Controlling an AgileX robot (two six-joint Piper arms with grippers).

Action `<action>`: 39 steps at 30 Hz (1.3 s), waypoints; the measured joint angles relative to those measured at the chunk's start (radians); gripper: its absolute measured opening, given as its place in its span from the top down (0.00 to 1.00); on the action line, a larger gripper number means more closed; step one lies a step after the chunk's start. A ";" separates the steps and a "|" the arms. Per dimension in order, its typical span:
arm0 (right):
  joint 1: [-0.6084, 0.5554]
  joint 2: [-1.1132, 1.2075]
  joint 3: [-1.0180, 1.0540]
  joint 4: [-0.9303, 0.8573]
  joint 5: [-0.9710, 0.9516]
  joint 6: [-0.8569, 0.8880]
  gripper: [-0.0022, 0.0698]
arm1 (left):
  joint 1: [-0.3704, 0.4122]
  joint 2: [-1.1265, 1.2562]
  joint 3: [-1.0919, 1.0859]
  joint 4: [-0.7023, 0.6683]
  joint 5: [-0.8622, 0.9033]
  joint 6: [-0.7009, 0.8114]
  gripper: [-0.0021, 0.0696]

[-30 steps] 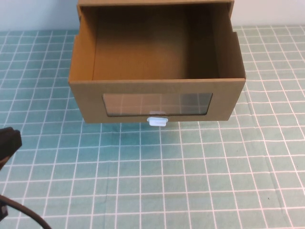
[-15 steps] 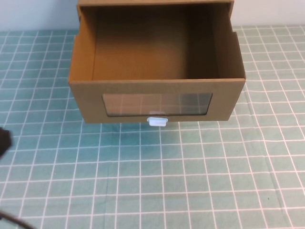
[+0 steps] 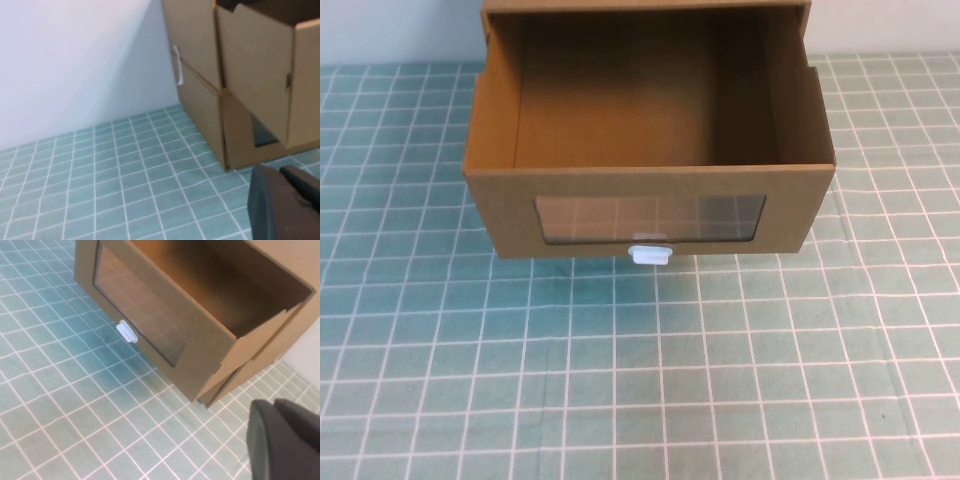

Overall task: Open the shoe box
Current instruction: 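Pull the top drawer of the cardboard box fully open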

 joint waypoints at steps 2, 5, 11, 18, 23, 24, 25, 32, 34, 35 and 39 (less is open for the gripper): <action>0.000 0.000 0.000 0.000 0.000 0.000 0.99 | 0.000 -0.044 0.069 0.001 -0.054 -0.024 0.98; 0.000 0.000 0.000 0.000 0.000 0.000 0.99 | 0.000 -0.061 0.145 0.004 -0.101 -0.072 0.98; 0.000 0.000 0.000 0.001 0.000 0.000 0.99 | 0.000 -0.062 0.190 0.031 -0.028 -0.215 0.98; 0.000 0.000 0.000 0.004 0.000 0.000 0.99 | 0.000 -0.062 0.192 0.068 0.133 -0.275 0.98; 0.000 0.000 0.000 0.006 0.000 0.000 0.99 | 0.000 -0.062 0.192 0.068 0.138 -0.282 0.98; 0.000 0.000 0.000 0.006 0.000 0.000 0.99 | 0.000 -0.062 0.192 0.068 0.138 -0.282 0.98; 0.000 0.000 0.000 0.006 0.000 0.000 0.99 | 0.000 -0.062 0.192 0.068 0.138 -0.282 0.98; 0.000 0.000 0.000 0.006 0.000 0.000 0.99 | 0.000 -0.062 0.192 0.068 0.139 -0.282 0.98; 0.000 0.000 0.000 0.006 0.000 0.000 0.99 | 0.000 -0.063 0.192 0.068 0.139 -0.283 0.98; 0.000 0.000 0.000 0.006 0.000 0.000 0.99 | 0.000 -0.065 0.192 0.068 0.139 -0.283 0.98; 0.000 -0.004 0.004 0.006 0.000 0.000 0.99 | 0.000 -0.065 0.192 0.071 0.139 -0.283 0.98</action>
